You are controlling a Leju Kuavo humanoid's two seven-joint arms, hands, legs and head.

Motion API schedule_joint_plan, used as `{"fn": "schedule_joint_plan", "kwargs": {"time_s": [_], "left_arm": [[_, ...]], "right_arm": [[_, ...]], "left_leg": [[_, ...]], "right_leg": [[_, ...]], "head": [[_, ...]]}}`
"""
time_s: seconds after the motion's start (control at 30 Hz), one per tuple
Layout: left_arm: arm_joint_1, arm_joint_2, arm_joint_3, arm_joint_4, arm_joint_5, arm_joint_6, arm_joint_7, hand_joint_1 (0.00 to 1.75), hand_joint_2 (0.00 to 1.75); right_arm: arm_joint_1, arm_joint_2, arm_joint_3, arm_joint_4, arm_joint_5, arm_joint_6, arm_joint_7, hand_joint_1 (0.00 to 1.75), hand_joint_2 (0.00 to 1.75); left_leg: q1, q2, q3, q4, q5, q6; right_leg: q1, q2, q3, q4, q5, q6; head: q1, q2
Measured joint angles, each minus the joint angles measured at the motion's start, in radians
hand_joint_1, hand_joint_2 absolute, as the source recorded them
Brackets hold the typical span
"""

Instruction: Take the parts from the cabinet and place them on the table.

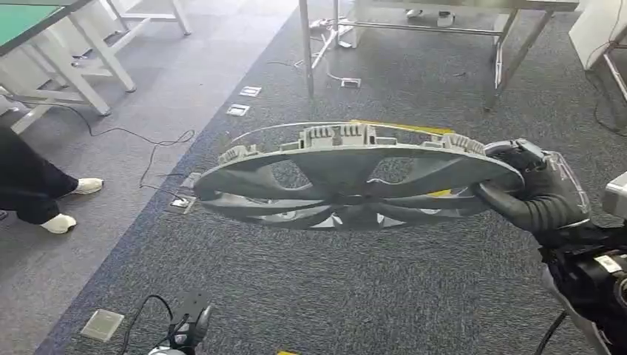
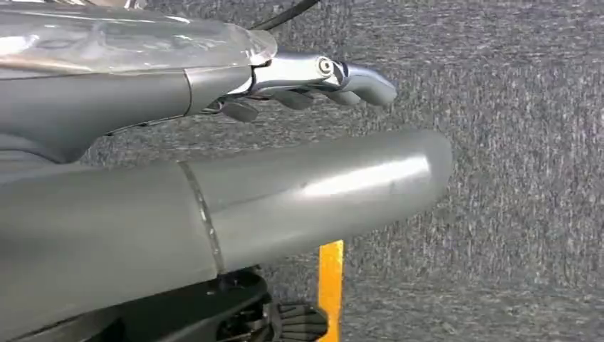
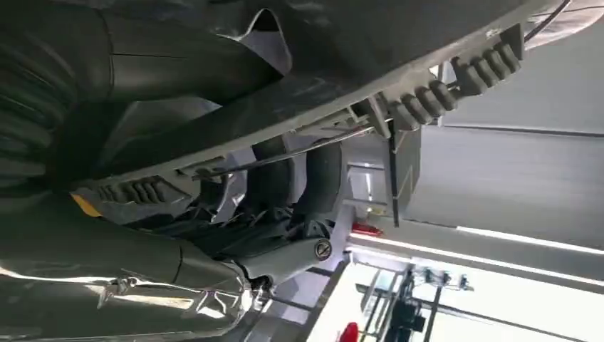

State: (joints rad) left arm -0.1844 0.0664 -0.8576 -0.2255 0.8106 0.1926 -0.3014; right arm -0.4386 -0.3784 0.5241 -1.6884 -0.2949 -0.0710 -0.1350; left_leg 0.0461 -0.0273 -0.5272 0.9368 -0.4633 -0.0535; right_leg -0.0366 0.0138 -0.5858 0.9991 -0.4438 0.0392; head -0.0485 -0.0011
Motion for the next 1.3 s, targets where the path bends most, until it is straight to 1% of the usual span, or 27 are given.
{"fn": "schedule_joint_plan", "kwargs": {"time_s": [0.13, 0.37, 0.93, 0.97, 1.0, 1.1, 1.17, 1.2, 1.23, 1.27, 1.3], "left_arm": [[0.0, 0.0, 0.0, 0.0, 0.0, -0.001, 0.004, 0.0, 0.0], [0.0, 0.0, 0.0, 0.0, 0.002, -0.001, 0.005, 0.0, 0.0], [0.0, 0.0, 0.0, 0.0, 0.006, -0.001, 0.004, 0.0, 0.0], [0.0, 0.001, 0.0, 0.0, 0.006, -0.001, 0.004, 0.0, 0.0], [0.001, 0.001, 0.0, 0.0, 0.006, -0.001, 0.004, 0.0, 0.0], [0.001, 0.002, 0.0, 0.0, 0.006, -0.001, 0.004, 0.0, 0.0], [0.001, 0.002, 0.001, 0.0, 0.006, -0.001, 0.004, 0.0, 0.0], [0.001, 0.002, 0.001, 0.0, 0.006, -0.001, 0.002, 0.0, 0.0], [0.0, 0.002, 0.001, 0.0, 0.006, -0.001, 0.002, 0.0, 0.0], [0.001, -0.001, 0.001, 0.0, 0.006, -0.001, 0.0, 0.0, 0.0], [0.001, -0.003, 0.001, 0.0, 0.006, -0.001, -0.001, 0.0, 0.0]], "right_arm": [[-0.004, 0.002, 0.0, 0.0, 0.002, 0.002, 0.0, 1.75, 1.75], [-0.006, 0.004, 0.0, 0.0, 0.003, 0.005, -0.002, 1.75, 1.75], [-0.006, 0.006, 0.0, 0.0, 0.005, 0.007, -0.007, 1.75, 1.75], [-0.006, 0.007, 0.0, 0.0, 0.005, 0.007, -0.007, 1.75, 1.75], [-0.007, 0.008, 0.0, 0.001, 0.005, 0.007, -0.008, 1.75, 1.75], [-0.007, 0.011, 0.0, 0.002, 0.005, 0.007, -0.009, 1.75, 1.75], [-0.01, 0.011, 0.0, 0.002, 0.005, 0.007, -0.009, 1.75, 1.75], [-0.012, 0.011, 0.0, 0.002, 0.005, 0.008, -0.01, 1.75, 1.75], [-0.012, 0.011, -0.001, 0.001, 0.006, 0.007, -0.01, 1.75, 1.75], [-0.014, 0.011, -0.001, 0.003, 0.007, 0.008, -0.01, 1.75, 1.75], [-0.019, 0.011, -0.001, 0.003, 0.007, 0.008, -0.01, 1.75, 1.75]], "left_leg": [[-0.001, 0.0, 0.0, 0.003, 0.001, 0.003], [-0.001, 0.0, -0.001, 0.005, 0.002, 0.005], [-0.001, 0.0, -0.002, 0.006, 0.002, 0.006], [-0.003, -0.001, -0.005, 0.015, -0.001, 0.013], [-0.003, -0.001, -0.006, 0.016, -0.002, 0.019], [-0.004, -0.001, -0.012, 0.026, -0.005, 0.028], [-0.005, -0.001, -0.017, 0.029, -0.005, 0.033], [-0.006, 0.0, -0.016, 0.021, -0.004, 0.04], [0.001, 0.001, 0.002, -0.006, 0.008, 0.05], [0.002, 0.003, 0.015, -0.023, 0.013, 0.054], [0.002, 0.004, 0.02, -0.026, 0.014, 0.057]], "right_leg": [[-0.001, 0.0, 0.004, -0.006, 0.006, 0.004], [-0.001, 0.0, 0.007, -0.012, 0.01, 0.009], [-0.001, 0.0, 0.008, -0.013, 0.01, 0.009], [-0.009, -0.001, 0.008, -0.016, 0.012, 0.012], [-0.009, -0.001, 0.007, -0.015, 0.012, 0.012], [-0.009, -0.002, 0.007, -0.016, 0.014, 0.017], [-0.01, -0.002, 0.008, -0.022, 0.018, 0.026], [-0.01, -0.001, 0.013, -0.034, 0.021, 0.033], [-0.005, -0.003, 0.016, -0.042, 0.022, 0.036], [-0.007, -0.009, 0.006, -0.024, 0.012, 0.034], [-0.005, -0.009, -0.02, 0.038, -0.021, 0.031]], "head": [[0.01, 0.0], [0.013, 0.0], [0.013, 0.0], [0.012, 0.0], [0.011, 0.0], [0.005, 0.0], [0.004, 0.0], [0.003, 0.0], [0.003, 0.0], [0.011, 0.0], [0.021, 0.0]]}}
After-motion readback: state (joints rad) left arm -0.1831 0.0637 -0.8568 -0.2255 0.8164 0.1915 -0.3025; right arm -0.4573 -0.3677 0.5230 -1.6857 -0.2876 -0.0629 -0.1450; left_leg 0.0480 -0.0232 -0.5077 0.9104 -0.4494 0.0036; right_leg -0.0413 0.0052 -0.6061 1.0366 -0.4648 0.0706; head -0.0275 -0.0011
